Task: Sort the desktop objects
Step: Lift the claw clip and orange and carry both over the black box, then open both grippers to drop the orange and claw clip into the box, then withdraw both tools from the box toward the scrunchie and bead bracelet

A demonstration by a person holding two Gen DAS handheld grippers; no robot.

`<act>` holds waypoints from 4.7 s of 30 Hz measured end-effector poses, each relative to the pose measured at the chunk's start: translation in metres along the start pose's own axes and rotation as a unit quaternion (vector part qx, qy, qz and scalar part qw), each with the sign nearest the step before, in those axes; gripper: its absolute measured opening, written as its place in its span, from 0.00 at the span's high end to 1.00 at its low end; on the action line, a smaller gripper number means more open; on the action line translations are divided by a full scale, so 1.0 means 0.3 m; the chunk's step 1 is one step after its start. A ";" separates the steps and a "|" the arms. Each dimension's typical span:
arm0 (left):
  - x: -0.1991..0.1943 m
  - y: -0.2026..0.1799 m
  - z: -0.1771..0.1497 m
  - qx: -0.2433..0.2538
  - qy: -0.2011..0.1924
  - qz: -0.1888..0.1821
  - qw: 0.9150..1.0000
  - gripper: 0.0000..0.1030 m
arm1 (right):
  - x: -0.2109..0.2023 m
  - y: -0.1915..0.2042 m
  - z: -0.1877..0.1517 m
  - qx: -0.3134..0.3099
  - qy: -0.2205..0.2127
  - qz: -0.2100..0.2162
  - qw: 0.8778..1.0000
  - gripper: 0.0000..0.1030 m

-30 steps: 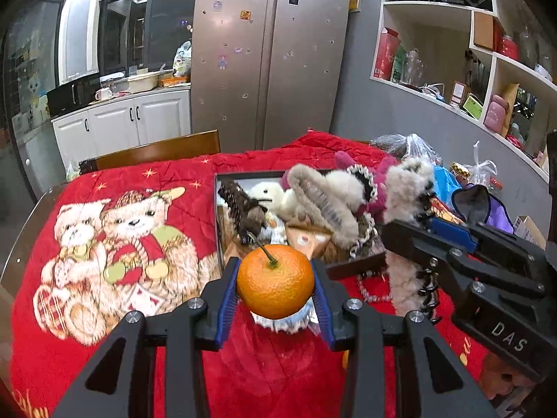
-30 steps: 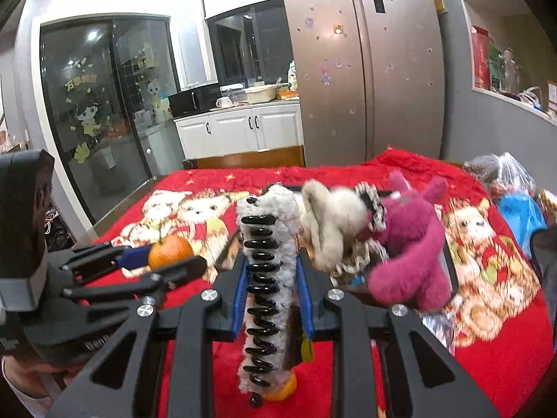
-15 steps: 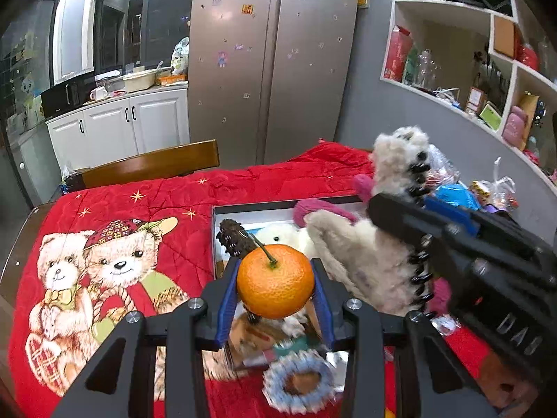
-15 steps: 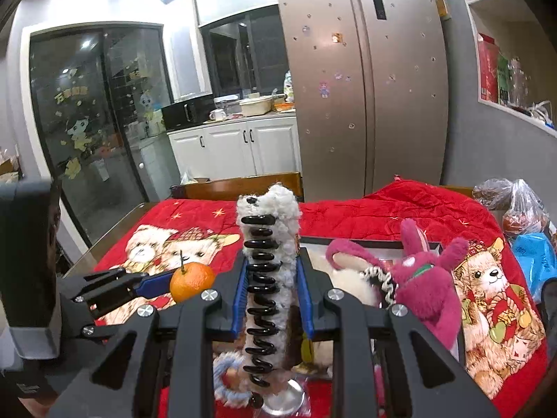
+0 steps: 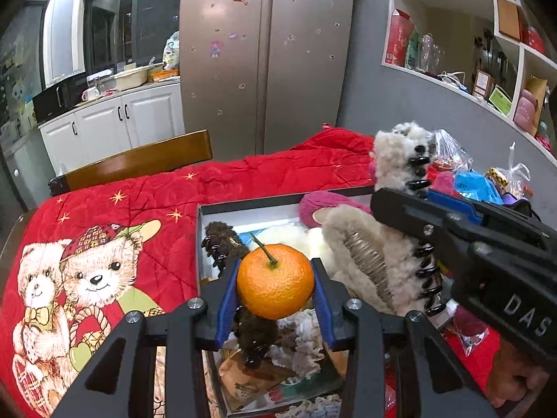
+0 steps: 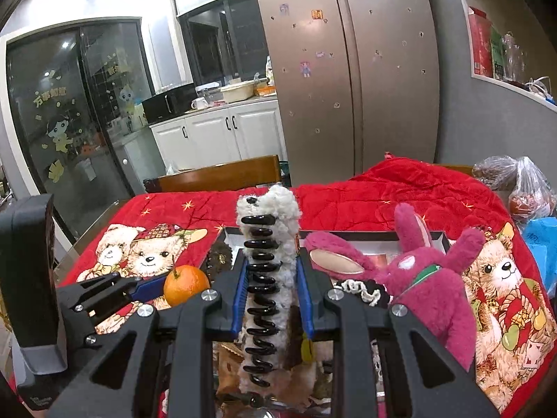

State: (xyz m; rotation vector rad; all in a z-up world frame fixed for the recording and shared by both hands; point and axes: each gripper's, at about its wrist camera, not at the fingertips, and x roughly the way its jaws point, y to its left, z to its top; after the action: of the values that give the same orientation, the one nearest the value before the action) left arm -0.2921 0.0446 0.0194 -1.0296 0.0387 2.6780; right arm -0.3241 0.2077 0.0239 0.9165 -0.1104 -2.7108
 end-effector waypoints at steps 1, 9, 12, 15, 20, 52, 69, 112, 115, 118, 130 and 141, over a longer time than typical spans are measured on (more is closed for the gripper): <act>0.000 -0.005 -0.001 0.003 0.000 -0.001 1.000 0.61 | 0.001 0.000 -0.002 0.000 0.001 0.000 1.000 0.75; 0.024 -0.025 -0.004 0.006 0.004 0.001 1.000 0.61 | 0.011 0.007 -0.014 -0.001 0.005 0.001 1.000 0.75; 0.031 -0.019 -0.004 0.003 0.007 0.003 1.000 0.61 | 0.012 0.008 -0.014 0.001 0.006 0.000 1.000 0.75; 0.043 -0.009 -0.007 -0.001 0.011 0.006 1.000 0.61 | 0.011 0.003 -0.013 0.007 0.007 0.005 1.000 0.75; 0.042 -0.009 -0.007 -0.004 0.006 0.005 1.000 0.61 | 0.017 -0.001 -0.013 0.012 0.008 0.008 1.000 0.74; 0.007 -0.003 0.022 0.023 -0.027 0.034 0.999 0.00 | -0.022 -0.043 0.013 0.061 -0.017 0.038 0.997 0.15; -0.007 0.039 0.031 0.019 -0.031 0.049 0.998 0.00 | -0.048 -0.062 0.025 0.076 -0.022 0.054 0.995 0.13; -0.276 -0.029 -0.257 -0.026 -0.031 0.035 0.999 0.00 | -0.524 -0.153 -0.249 0.031 -0.062 0.015 0.997 0.05; -0.219 -0.020 -0.293 -0.027 -0.013 0.031 0.999 0.00 | -0.455 -0.171 -0.309 0.027 -0.029 0.008 0.999 0.05; -0.174 -0.025 -0.319 -0.007 0.002 0.059 0.998 0.00 | -0.376 -0.193 -0.357 0.037 0.015 0.012 0.999 0.05; -0.108 -0.032 -0.361 0.002 0.023 0.046 0.999 0.00 | -0.227 -0.195 -0.447 0.042 0.085 0.009 0.995 0.06; -0.092 -0.010 -0.365 -0.014 0.038 0.033 0.999 0.00 | -0.148 -0.196 -0.480 0.035 0.124 -0.014 0.992 0.15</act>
State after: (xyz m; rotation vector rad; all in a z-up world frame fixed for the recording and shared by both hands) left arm -0.2003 0.0275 -0.0438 -1.1572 0.0494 2.7043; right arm -0.2170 0.2792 -0.0743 1.2738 -0.1435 -2.6062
